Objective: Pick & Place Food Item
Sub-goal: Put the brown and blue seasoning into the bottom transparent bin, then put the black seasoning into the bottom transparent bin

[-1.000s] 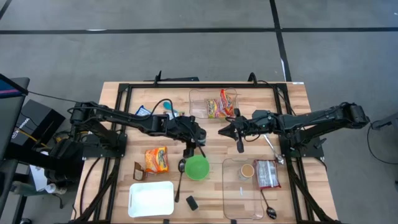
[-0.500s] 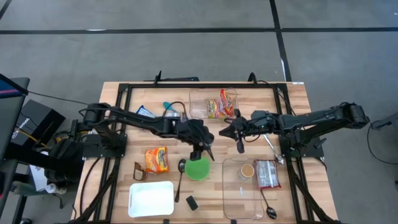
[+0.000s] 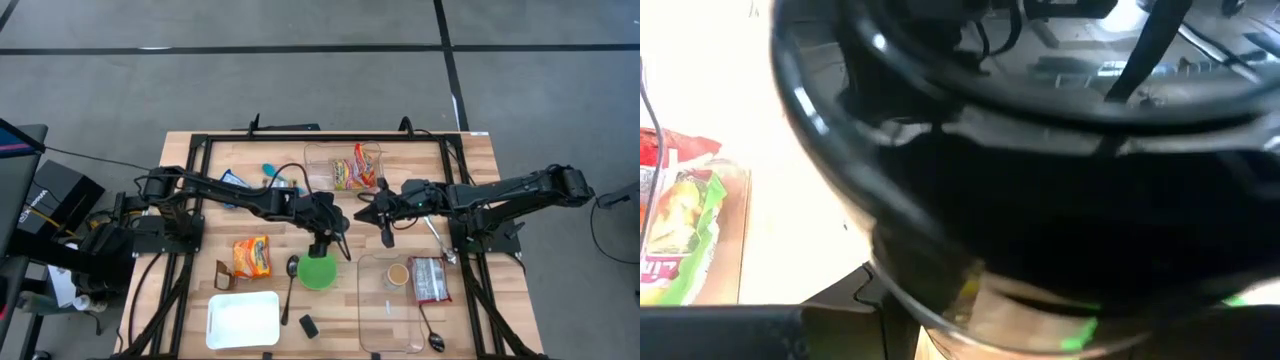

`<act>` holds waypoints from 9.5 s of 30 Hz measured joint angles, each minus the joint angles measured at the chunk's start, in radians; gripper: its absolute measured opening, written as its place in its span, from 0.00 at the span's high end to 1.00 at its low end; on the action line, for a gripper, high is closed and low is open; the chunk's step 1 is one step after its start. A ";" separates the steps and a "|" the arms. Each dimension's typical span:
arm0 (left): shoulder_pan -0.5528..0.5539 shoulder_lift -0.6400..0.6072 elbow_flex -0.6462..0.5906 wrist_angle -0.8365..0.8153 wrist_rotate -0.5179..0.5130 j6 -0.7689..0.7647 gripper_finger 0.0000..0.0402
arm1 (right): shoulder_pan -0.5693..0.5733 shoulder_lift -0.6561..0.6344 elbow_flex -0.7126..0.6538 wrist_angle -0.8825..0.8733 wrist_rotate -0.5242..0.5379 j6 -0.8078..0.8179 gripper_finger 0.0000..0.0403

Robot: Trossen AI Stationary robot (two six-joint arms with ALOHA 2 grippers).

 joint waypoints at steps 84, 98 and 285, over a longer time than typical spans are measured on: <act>-0.003 -0.003 -0.001 0.044 0.001 -0.011 0.55 | 0.064 0.209 0.142 0.050 0.003 -0.053 0.31; -0.003 -0.002 -0.001 0.057 0.000 -0.067 0.55 | 0.064 0.209 0.142 0.051 0.004 -0.027 0.33; 0.050 -0.574 -0.428 0.315 -0.005 -0.086 0.24 | 0.448 0.037 0.142 -0.314 0.355 0.272 0.39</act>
